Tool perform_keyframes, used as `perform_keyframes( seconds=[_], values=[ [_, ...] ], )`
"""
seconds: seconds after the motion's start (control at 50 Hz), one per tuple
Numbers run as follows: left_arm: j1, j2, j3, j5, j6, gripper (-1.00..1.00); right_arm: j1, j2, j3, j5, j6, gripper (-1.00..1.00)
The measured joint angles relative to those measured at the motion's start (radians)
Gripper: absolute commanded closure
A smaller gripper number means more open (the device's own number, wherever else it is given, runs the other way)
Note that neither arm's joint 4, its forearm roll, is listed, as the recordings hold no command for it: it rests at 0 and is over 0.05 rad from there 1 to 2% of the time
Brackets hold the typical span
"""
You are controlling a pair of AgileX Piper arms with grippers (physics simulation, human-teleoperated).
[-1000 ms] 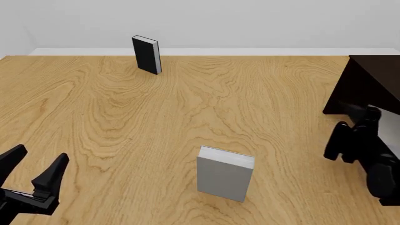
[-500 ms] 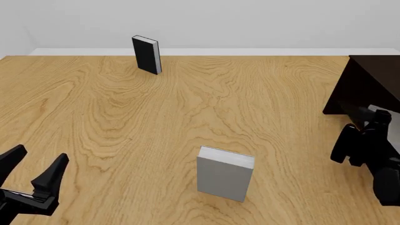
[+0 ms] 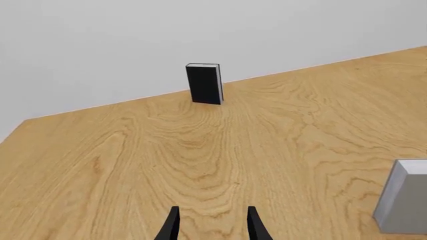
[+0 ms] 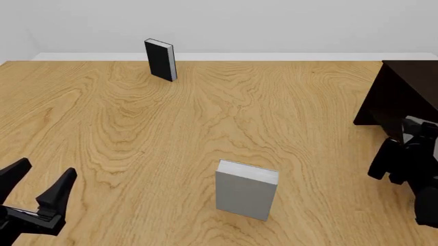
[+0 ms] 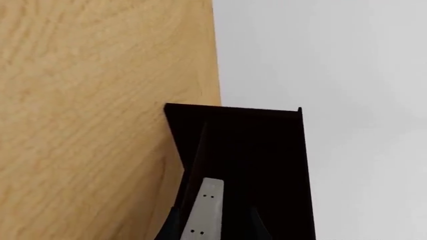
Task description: Pick up the book on the right and place it on the cabinet shelf.
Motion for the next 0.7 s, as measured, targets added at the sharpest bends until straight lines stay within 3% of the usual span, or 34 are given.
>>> perform_keyframes(
  seconds=[0.7],
  values=[
    [-0.011,0.021,0.000,-0.016,0.006,-1.00,-0.047,-0.024,0.037,-0.066,0.033,-1.00]
  ],
)
